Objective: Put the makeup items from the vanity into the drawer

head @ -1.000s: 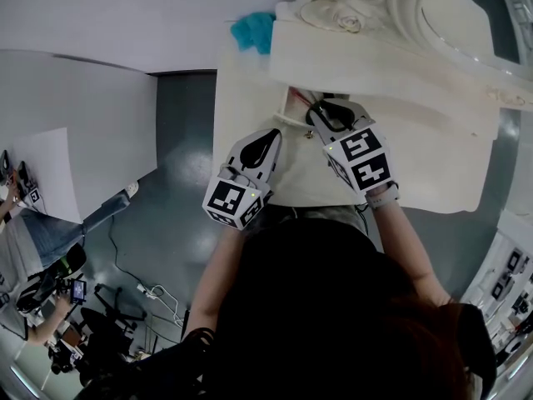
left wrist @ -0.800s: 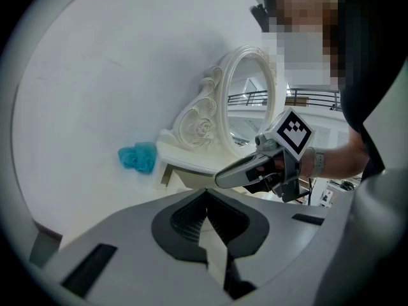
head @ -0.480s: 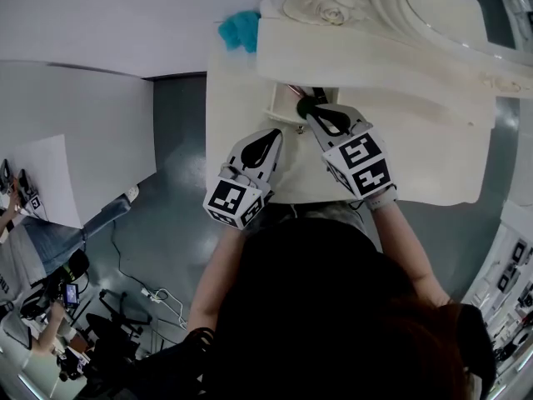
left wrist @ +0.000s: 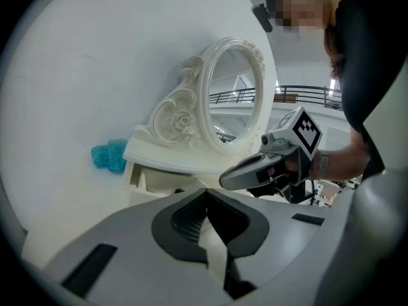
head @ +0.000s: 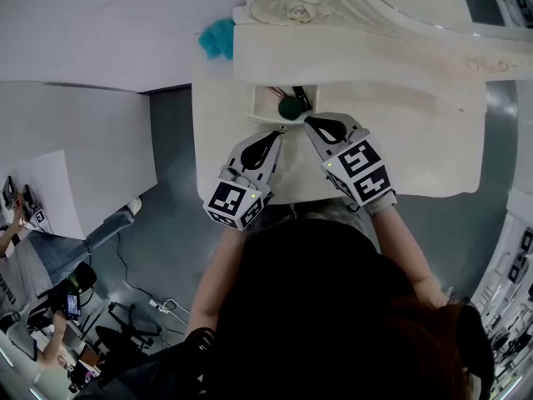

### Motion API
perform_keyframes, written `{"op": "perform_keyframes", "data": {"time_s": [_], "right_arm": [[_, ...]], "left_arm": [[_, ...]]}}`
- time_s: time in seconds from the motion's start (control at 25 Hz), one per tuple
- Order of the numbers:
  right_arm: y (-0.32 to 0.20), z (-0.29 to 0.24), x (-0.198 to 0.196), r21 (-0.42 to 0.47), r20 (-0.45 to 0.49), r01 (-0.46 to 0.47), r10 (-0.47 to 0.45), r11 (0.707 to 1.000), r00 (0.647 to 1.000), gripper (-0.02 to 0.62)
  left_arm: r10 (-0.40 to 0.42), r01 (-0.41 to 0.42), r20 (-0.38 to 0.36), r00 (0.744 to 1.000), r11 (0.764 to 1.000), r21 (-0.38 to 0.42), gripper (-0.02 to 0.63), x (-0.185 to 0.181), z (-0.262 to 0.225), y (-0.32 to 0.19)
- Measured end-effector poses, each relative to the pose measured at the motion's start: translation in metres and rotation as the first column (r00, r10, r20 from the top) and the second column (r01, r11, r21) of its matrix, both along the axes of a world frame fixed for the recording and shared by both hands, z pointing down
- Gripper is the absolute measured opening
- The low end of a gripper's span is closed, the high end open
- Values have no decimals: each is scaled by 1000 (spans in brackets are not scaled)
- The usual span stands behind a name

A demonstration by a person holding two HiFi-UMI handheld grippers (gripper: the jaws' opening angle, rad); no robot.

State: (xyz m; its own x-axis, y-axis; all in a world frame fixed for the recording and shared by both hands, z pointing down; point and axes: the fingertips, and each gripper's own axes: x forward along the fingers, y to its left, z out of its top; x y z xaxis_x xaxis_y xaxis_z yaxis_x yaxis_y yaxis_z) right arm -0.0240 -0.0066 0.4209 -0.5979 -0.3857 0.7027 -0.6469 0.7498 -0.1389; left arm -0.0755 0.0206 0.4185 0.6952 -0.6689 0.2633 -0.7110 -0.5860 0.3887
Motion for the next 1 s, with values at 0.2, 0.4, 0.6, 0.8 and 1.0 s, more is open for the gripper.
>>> {"op": "perform_keyframes", "data": {"time_s": [0.2,0.4,0.6,0.8,1.0], "right_arm": [[7,-3,14,12,16,2,-2,1000,1000,23],[18,-5,30,9,21,19,-19,1000,1000,23],[31,-5,44,6,47,46,-46,999,998,23],[46,-2,55,3,69,94,-94,996,993,23],[56,4,55,-5,79,135,-135,991,988,23]], "left_arm": [[10,-10,9,1000,1000,6,14,16,-3,5],[-12,12,22,1000,1000,8,14,25,-2,9],[-49,49,39,998,999,20,14,36,-5,15],[-83,82,51,995,996,22,14,50,-6,32],[-135,133,66,989,991,28,14,46,-4,48]]}}
